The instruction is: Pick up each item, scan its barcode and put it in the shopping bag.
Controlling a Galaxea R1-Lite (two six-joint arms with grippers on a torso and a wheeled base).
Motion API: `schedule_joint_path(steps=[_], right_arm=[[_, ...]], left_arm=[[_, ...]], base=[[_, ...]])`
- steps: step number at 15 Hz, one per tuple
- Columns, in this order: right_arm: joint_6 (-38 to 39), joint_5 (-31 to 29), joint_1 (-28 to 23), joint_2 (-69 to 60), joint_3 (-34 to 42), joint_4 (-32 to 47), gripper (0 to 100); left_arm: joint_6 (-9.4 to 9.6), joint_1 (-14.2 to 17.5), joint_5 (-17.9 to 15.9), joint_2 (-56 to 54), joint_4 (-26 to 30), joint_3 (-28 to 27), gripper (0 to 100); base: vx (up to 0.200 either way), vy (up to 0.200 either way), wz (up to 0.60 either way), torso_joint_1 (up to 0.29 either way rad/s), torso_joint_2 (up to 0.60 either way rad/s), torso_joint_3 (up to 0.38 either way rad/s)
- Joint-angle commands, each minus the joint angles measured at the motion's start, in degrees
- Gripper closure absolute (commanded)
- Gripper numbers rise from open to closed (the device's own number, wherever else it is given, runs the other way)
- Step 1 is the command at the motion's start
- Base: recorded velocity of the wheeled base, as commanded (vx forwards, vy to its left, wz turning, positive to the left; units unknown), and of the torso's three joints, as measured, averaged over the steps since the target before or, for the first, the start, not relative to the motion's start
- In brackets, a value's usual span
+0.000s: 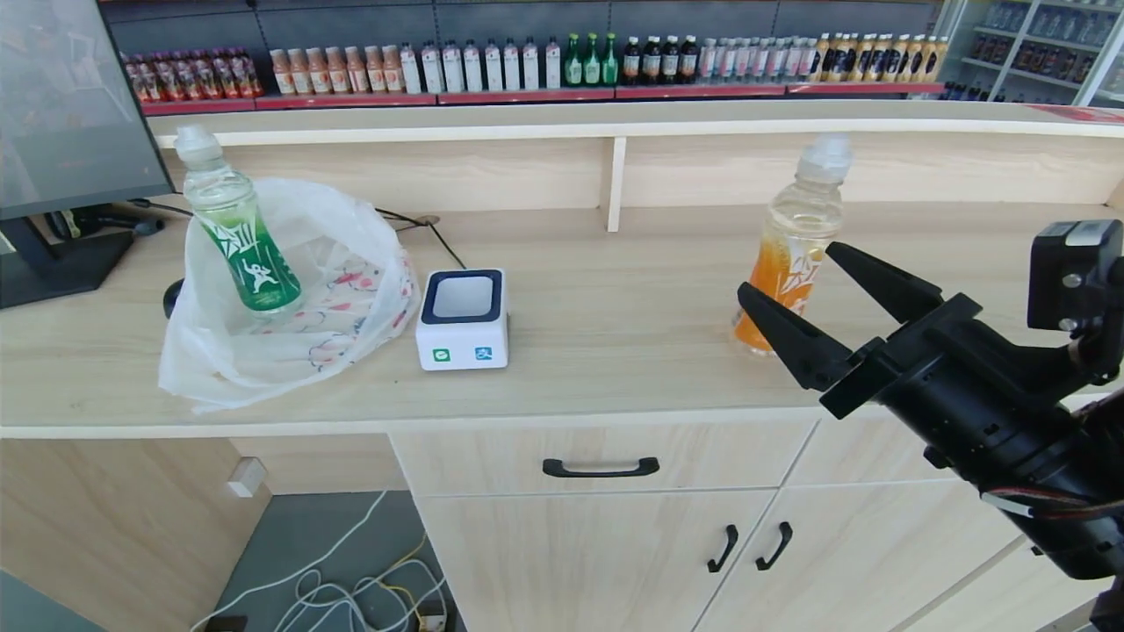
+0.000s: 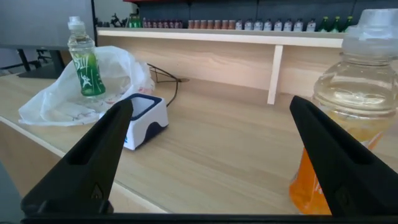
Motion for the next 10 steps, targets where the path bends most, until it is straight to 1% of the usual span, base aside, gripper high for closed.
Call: schedule_joint_path(steps=[1, 7, 10], right_arm=[[0.0, 0.0, -0.1, 0.2, 0.2, 0.0, 0], [0.0, -0.1, -0.1, 0.2, 0.8, 0.0, 0], [-0.1, 0.0, -0.3, 0.7, 1.1, 0.0, 0]], left_arm=[[-0.02, 0.0, 0.0, 0.0, 0.0, 0.0, 0], [0.16, -0.1, 0.0, 0.0, 0.0, 0.0, 0], [0.16, -0.1, 0.0, 0.0, 0.0, 0.0, 0]], base=[[0.000, -0.200, 0.00, -0.002, 0.00, -0.002], [0.000, -0.200, 0.00, 0.002, 0.00, 0.002], [0.000, 0.000, 0.00, 0.000, 0.00, 0.000]])
